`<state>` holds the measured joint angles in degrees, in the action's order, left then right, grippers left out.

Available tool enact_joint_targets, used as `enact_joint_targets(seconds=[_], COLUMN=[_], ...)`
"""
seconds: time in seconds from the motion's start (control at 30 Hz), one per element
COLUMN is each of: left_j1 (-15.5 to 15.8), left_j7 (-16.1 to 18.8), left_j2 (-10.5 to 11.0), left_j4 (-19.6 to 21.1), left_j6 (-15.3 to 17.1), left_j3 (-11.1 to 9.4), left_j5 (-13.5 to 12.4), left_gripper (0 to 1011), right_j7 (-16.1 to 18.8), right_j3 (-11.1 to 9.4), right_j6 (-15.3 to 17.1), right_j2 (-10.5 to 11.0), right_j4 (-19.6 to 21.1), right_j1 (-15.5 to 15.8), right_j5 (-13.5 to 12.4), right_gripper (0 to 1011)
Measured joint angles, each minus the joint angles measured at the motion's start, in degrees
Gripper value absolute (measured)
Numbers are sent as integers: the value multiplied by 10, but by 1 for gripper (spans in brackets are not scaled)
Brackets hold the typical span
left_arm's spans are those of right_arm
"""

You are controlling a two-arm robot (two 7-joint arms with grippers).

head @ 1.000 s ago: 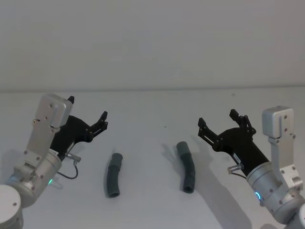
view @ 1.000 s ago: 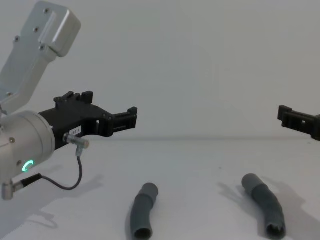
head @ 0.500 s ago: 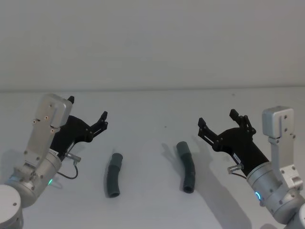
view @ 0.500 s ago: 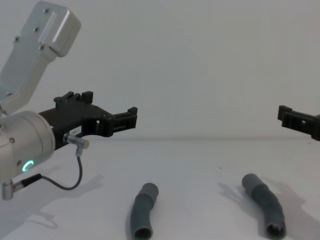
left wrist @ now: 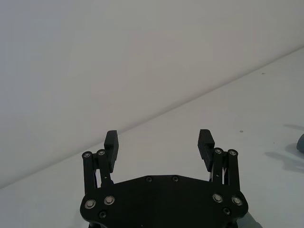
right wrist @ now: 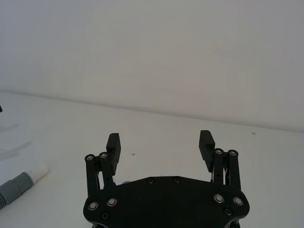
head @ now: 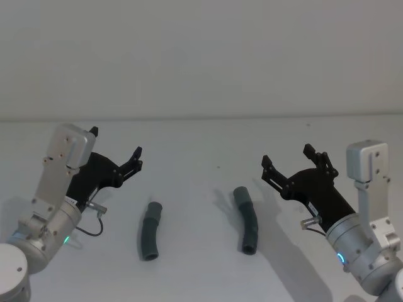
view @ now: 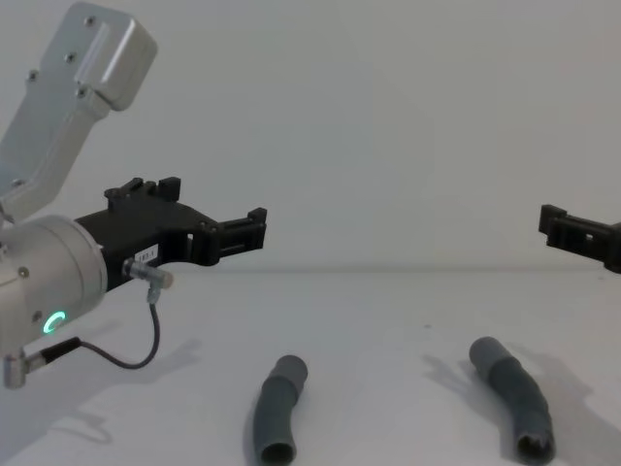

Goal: Use both hands to pick up one end of the pipe from the table, align the ends, and insert them.

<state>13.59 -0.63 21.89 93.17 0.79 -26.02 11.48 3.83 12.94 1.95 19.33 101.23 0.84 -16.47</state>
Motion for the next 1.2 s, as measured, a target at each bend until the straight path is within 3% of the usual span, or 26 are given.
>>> enact_joint_targets(seconds=[0.77,0.97,1.2], left_j1=[11,26,44], left_j7=[-10,-24,-38], left_j2=[-5,-15,-27], left_j4=[-7,-16,-21], left_j6=[13,45,106], left_j3=[1,4,8], left_j5=[6,23,46], left_gripper=[1001,1001,1001], right_j7=[0,0,0], right_j3=[0,0,0], right_j6=[0,0,0], right_j2=[0,0,0], right_j4=[0,0,0], right_j1=[0,0,0], right_j5=[0,0,0], right_gripper=[1002,1002,1002])
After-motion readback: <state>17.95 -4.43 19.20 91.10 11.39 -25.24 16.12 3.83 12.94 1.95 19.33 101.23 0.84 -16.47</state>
